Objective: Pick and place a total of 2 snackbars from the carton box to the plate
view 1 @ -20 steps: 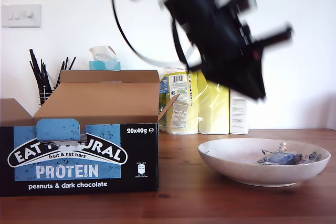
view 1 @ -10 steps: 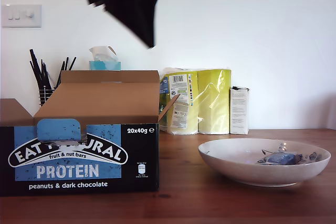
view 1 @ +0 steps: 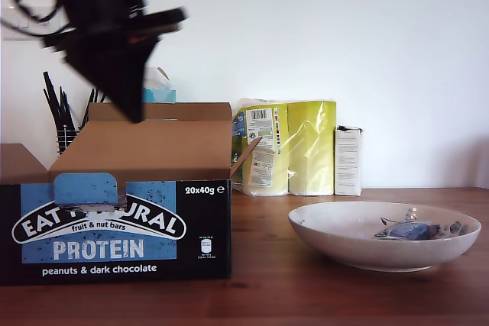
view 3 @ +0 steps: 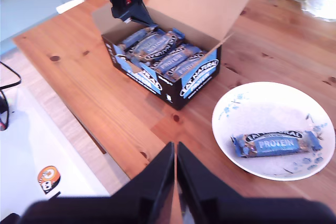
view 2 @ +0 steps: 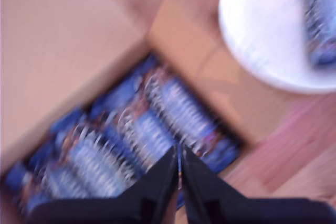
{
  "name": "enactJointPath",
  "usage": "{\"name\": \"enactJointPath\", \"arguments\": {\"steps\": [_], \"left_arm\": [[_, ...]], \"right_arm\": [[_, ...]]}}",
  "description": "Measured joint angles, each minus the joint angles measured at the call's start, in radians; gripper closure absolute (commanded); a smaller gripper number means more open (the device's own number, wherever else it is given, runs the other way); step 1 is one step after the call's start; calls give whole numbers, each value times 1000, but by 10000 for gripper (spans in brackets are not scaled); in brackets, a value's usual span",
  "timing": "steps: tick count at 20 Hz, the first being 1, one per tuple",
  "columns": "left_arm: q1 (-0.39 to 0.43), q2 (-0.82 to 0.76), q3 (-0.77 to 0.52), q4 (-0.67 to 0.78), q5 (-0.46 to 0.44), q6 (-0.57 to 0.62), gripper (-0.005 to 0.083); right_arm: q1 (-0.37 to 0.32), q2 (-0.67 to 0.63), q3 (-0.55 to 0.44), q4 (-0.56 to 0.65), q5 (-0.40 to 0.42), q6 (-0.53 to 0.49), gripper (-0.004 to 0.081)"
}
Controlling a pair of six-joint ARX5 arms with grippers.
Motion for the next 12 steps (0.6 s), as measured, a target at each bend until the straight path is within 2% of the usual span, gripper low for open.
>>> {"name": "enactJointPath", "arguments": {"steps": [3,4,5,7,8,12], "left_arm": [[54,-11,-23,-3,0,-53,788],[64,-11,-23,-2,-1,-84,729],[71,-11,-23,-2,0,-116,595],[74,-10,-23,10,3,-155,241],[73,-10,-23,21,8,-157,152],[72,-3,-23,79,15,-184,146]], "right_arm": [[0,0,6,1,-2,1,783],[0,0,10,1,-2,2,783],[0,0,11,4,-2,3,783],[0,2,11,6,-2,3,783],[0,6,11,6,-1,3,783],[0,44,11,7,1,1,783]]}}
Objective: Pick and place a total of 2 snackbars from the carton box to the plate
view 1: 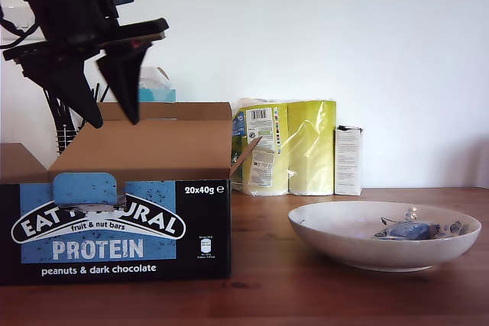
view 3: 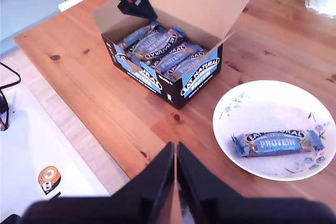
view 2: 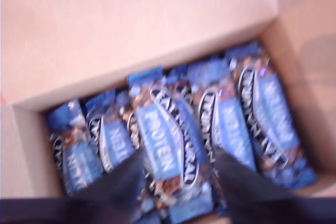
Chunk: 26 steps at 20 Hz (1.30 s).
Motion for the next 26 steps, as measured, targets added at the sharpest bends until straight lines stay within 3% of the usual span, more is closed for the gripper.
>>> {"name": "enactJointPath", "arguments": {"steps": [11,18,26], "left_arm": [[12,206,0,76,1,-2,156],[20,270,2,90,-12,-2,228],[27,294,2,77,-25,-2,515]], "right_arm": [[0,12,0,2,0,-23,783],[0,12,0,3,0,-23,783],[0,12,0,3,0,-23,783]]}}
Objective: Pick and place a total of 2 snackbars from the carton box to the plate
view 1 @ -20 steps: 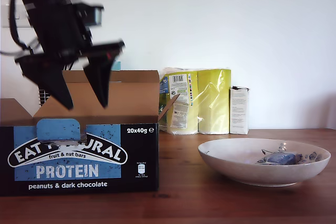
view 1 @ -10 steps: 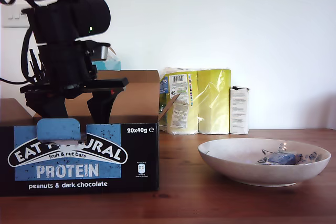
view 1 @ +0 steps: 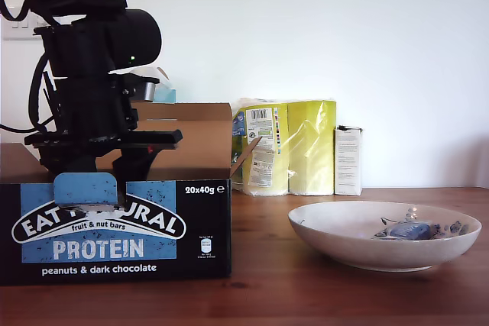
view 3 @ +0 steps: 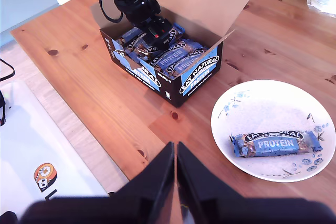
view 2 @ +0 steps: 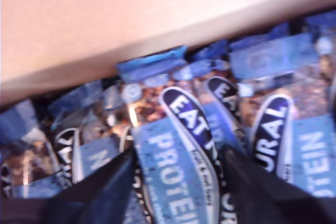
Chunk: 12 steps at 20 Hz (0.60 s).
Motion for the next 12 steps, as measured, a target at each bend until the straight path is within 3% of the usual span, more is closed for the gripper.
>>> {"name": "enactJointPath", "arguments": {"steps": [12], "left_arm": [[-1,-43,52,-113,13,31,542]], "right_arm": [[0,0,0,-4,27,-3,783]]}}
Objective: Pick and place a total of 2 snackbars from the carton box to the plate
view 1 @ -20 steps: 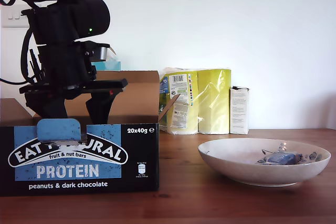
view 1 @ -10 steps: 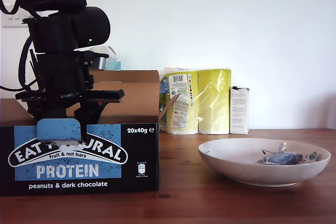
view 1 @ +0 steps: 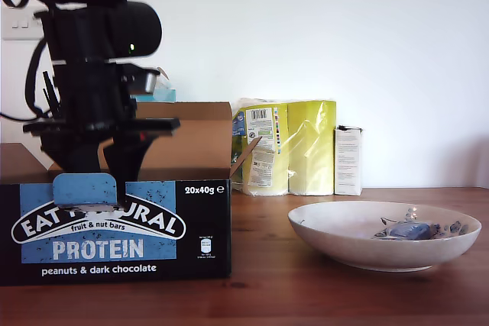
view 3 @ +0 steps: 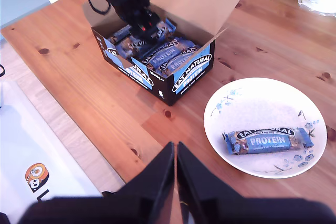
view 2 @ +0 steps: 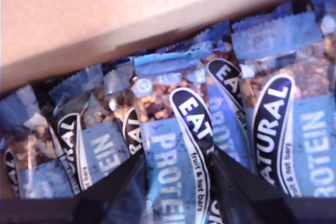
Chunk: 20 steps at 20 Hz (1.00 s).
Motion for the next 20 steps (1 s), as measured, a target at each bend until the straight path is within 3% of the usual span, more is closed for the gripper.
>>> {"name": "enactJointPath", "arguments": {"steps": [8,11,15,20], "left_arm": [[0,-240,9,1,8,5,541],[-18,-256,9,77,67,12,541],[-119,-256,9,248,166,22,541],[-249,-256,9,433,194,23,541]], "right_arm": [[0,0,0,0,2,-1,783],[0,0,0,-14,2,0,783],[0,-42,0,-59,34,23,783],[0,-145,8,-113,126,83,783]]}}
